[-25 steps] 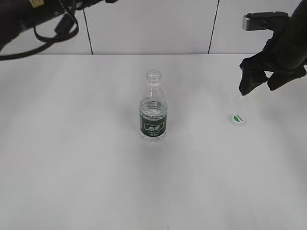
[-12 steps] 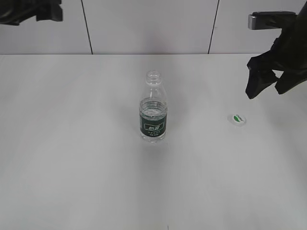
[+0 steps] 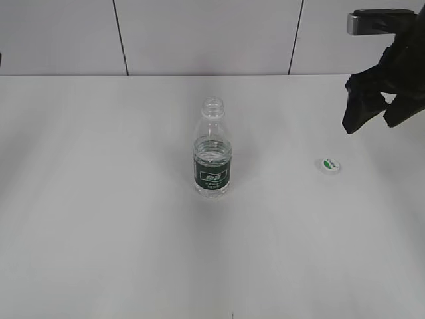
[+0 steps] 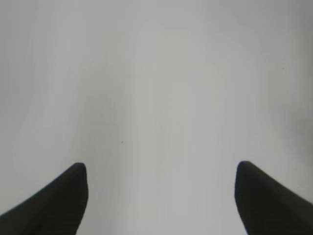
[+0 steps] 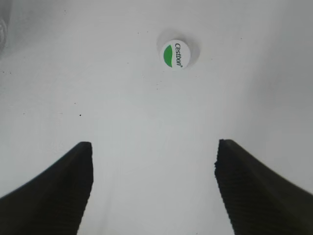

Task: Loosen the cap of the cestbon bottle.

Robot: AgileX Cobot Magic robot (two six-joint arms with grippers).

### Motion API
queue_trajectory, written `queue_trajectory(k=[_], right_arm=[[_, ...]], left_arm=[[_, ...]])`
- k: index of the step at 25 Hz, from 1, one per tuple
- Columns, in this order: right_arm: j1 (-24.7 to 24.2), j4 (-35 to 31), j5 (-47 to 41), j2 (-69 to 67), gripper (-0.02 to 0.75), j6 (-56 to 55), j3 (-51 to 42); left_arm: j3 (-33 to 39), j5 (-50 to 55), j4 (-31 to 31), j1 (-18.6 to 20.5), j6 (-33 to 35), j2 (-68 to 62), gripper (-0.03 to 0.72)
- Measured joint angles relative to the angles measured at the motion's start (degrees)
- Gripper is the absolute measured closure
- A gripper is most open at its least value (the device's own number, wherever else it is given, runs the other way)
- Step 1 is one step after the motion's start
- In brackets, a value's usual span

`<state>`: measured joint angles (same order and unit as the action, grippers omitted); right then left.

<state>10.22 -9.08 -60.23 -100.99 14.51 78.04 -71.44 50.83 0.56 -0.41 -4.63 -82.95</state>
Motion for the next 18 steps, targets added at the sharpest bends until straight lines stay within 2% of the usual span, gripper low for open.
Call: queue_trajectory(k=[4,11,18], right_arm=[[0.0,0.0,-0.06,0.0,0.143,-0.02,0.0],[0.0,-0.07,-0.34,0.0,0.143,-0.02,0.0],[0.0,-0.09,-0.39,0.0,0.143,-0.02,0.0]], left_arm=[[0.0,2.84,0.05,2.48,2.53,0.0,0.133],[0.0,4.47,0.3,2.56,3.94,2.38,0.134],[-0.07,7.74,-0.56,2.56,4.09,13.76,0.134]])
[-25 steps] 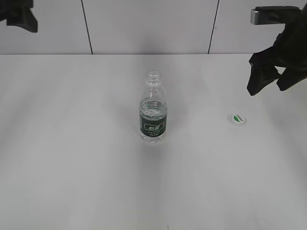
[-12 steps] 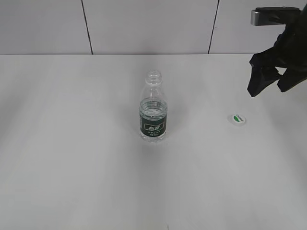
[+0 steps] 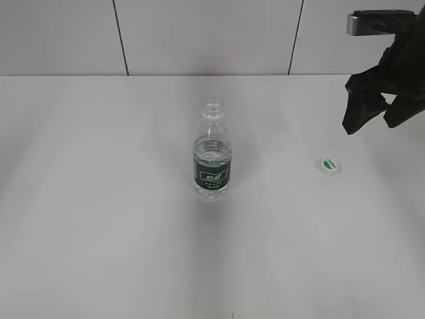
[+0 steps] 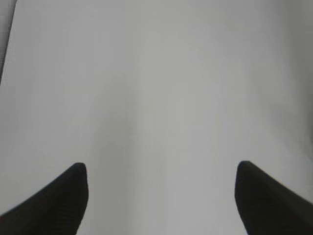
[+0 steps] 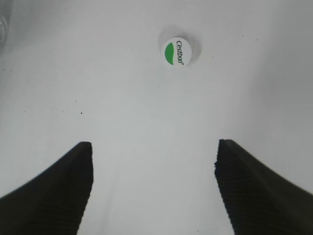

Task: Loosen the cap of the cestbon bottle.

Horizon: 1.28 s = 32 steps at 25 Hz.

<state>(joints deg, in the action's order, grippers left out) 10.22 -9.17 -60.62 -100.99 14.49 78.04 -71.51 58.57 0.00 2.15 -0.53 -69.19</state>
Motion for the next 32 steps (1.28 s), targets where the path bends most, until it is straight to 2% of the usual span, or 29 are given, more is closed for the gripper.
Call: queue_trajectory(k=[10,15,23,27,32], right_arm=[[0.0,0.06,-0.29,0.0,0.143,0.0,0.0],[0.0,0.11,-0.4,0.13,0.143,0.0,0.0],[0.0,0.12,0.51,4.57,0.143,0.0,0.0],[0.0,0.12,0.84,6.7,0.143,0.0,0.0],[0.0,0.18,0.89,7.72,0.143,0.0,0.0]], left_arm=[[-0.01,10.23,-0.43,0.0,0.53,15.71,0.136],[1.46,11.17,-0.48,0.0,0.53,27.1,0.136],[12.4,11.49,-0.48,0.0,0.53,44.32,0.136],[20.82,10.68,-0.42,0.0,1.49,51.3,0.136],[32.12,4.77,-0.42,0.0,3.72,58.54,0.136]])
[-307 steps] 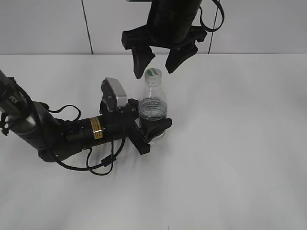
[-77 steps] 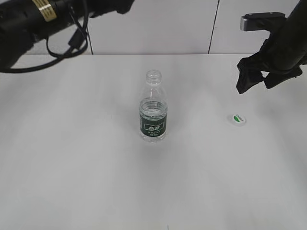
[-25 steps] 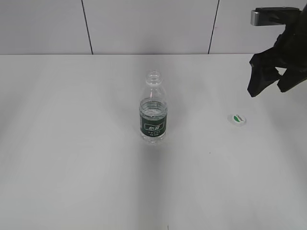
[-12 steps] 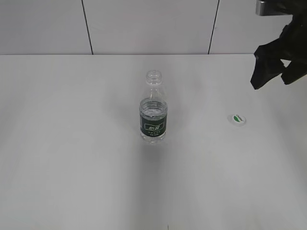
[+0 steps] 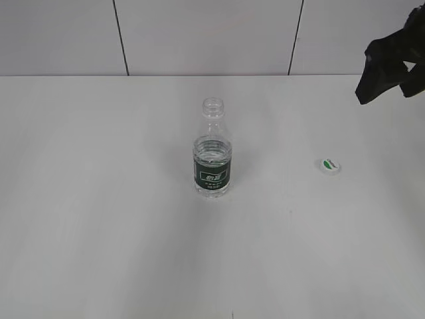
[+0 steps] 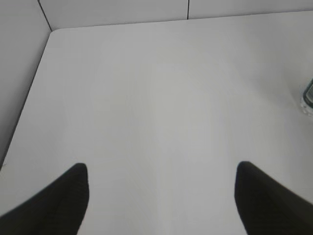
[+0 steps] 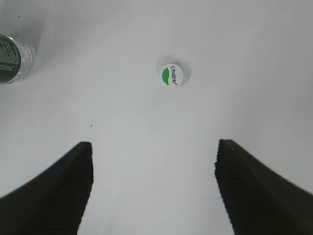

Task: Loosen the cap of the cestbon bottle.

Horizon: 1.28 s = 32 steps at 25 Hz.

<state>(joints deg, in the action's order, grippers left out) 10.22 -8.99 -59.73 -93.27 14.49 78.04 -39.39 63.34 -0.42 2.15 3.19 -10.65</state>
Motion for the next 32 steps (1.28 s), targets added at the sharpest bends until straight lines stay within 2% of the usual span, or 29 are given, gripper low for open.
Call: queue_trajectory(k=[4,8,19,27,32], right_arm=[[0.0,0.1,0.06,0.06,0.143,0.0,0.0],[0.0,0.16,0.06,0.06,0.143,0.0,0.0],[0.0,0.6,1.72,0.37,0.146,0.0,0.0],[0.0,2.55,5.29,4.41,0.195,-0.05,-0.02],[0.0,3.75,6.5,3.98,0.162,-3.47,-0.02]], left_arm=[[6.83,-2.63,0.03,0.0,1.4,5.19,0.136],[8.96,-2.46,0.1,0.0,2.1,9.29,0.136],[9.58,-1.95,0.42,0.0,2.26,11.05,0.2],[9.58,-1.95,0.42,0.0,2.26,11.05,0.208],[9.58,-1.95,0.42,0.0,2.26,11.05,0.209]])
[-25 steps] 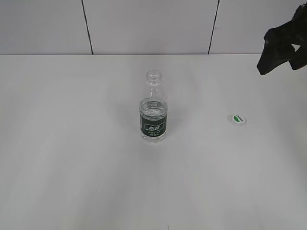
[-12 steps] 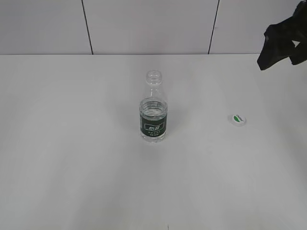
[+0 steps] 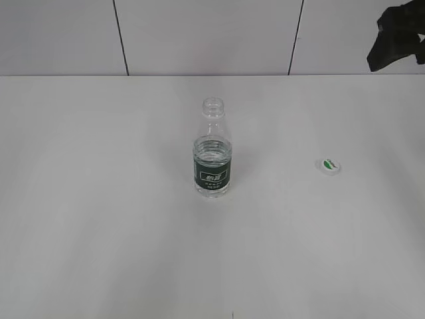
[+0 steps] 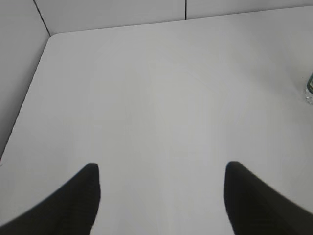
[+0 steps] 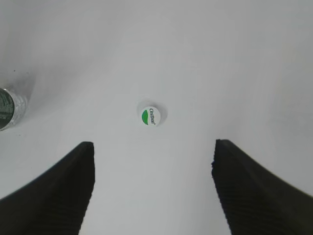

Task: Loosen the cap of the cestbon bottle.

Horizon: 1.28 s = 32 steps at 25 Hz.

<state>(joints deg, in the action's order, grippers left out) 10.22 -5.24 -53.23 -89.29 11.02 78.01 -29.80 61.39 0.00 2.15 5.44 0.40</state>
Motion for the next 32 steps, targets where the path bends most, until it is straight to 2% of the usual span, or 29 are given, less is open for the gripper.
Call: queue_trajectory(k=[4,12,15,23,32], right_arm=[[-1.47,1.55,1.25,-1.46,0.137,-2.63,0.0],[-11.0,3.15,-0.45,-3.97,0.14,-3.83,0.0],[-13.13,3.56,-0.73,-3.97,0.141,-4.33,0.0],[-13.36,3.71,-1.48,-0.48,0.142,-4.46,-0.27],[-13.36,4.04,2.1,18.51,0.148,-3.01,-6.53]], left_arm=[[0.0,0.0,0.0,0.0,0.0,0.0,0.211],[0.0,0.0,0.0,0.0,0.0,0.0,0.211],[0.0,0.0,0.0,0.0,0.02,0.0,0.211],[0.0,0.0,0.0,0.0,0.02,0.0,0.225],[0.0,0.0,-0.37,0.0,0.02,0.0,0.227]])
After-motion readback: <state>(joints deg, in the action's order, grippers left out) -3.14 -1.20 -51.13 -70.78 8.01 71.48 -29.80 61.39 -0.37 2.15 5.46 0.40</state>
